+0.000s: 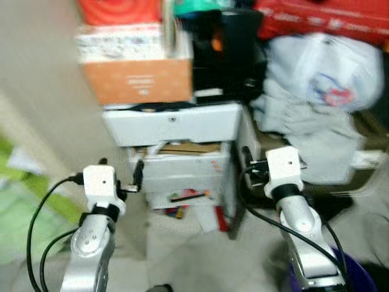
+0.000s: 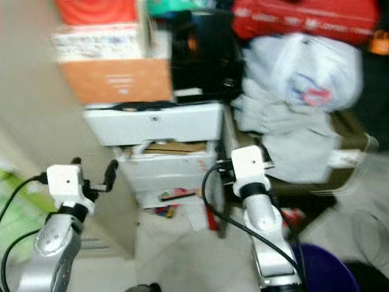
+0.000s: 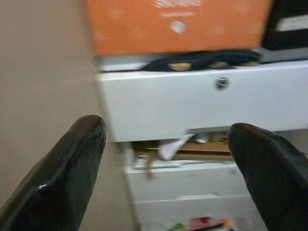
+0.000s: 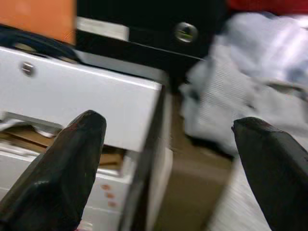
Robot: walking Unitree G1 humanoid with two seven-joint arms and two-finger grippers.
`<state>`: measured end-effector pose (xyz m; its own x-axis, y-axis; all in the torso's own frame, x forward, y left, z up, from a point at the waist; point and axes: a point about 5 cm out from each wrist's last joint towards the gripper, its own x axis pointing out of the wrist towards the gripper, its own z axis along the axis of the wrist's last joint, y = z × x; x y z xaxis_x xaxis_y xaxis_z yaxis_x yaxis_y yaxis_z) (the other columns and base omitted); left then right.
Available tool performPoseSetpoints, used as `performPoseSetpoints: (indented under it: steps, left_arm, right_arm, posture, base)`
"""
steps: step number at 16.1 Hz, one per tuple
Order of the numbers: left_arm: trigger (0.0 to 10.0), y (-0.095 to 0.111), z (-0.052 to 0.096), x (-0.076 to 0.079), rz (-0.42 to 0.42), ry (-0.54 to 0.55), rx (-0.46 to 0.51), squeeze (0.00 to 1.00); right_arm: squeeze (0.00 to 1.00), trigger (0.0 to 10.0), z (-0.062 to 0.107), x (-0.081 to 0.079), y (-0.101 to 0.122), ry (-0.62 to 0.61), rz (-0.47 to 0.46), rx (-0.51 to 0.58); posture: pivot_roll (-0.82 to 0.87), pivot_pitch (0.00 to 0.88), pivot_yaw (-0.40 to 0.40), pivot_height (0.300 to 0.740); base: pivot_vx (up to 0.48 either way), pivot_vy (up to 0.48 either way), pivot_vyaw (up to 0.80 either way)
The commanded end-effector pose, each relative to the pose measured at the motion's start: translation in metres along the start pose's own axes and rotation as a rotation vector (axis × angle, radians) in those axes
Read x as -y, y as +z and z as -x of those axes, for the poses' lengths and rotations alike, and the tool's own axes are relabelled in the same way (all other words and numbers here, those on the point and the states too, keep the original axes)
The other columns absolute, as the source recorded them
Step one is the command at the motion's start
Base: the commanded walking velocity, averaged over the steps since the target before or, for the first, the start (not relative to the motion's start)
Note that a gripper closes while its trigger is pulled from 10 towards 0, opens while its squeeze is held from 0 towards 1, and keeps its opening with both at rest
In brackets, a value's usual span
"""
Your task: Clean up the room
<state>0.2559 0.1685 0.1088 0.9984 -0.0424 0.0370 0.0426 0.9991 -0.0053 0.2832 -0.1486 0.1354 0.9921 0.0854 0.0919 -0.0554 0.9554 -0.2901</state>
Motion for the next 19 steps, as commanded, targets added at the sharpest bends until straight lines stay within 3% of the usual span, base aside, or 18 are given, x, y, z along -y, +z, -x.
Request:
performPoseSetpoints:
  steps: [1,9,15,19]
  left_arm:
    - [10.0,-0.0005,0.0004,0.0035,-0.002,0.000,-0.001,0.00]
    - [10.0,-0.0013,0.0003,0.0038,-0.007,0.011,-0.004,0.00]
    - [10.0,-0.0018,-0.0011,0.0063,0.002,0.005,-0.005,0.00]
    - [10.0,-0.0025,-0.0014,0.0068,0.010,0.010,-0.010,0.00]
  right_arm:
    - [0.00,10.0,0.0006,0.0045,-0.0031,-0.009,0.002,-0.014]
    - [0.00,10.0,-0.0012,0.0039,-0.0020,-0.010,0.002,-0.007]
    - [0.00,10.0,-0.0019,0.0072,-0.0015,-0.030,-0.022,-0.004]
    - [0.00,10.0,-0.0024,0.0066,-0.0014,-0.025,-0.026,-0.003]
  posture:
    - [-0.17,0.114,0.031,0.740]
    - [-0.17,0.123,0.029,0.740]
    - [-0.17,0.127,0.029,0.740]
    - [-0.17,0.128,0.027,0.740]
  base:
    - [0.000,0.000,0.80]
    - [0.000,0.000,0.80]
    - [0.000,0.000,0.00]
    - [0.000,-0.304,0.00]
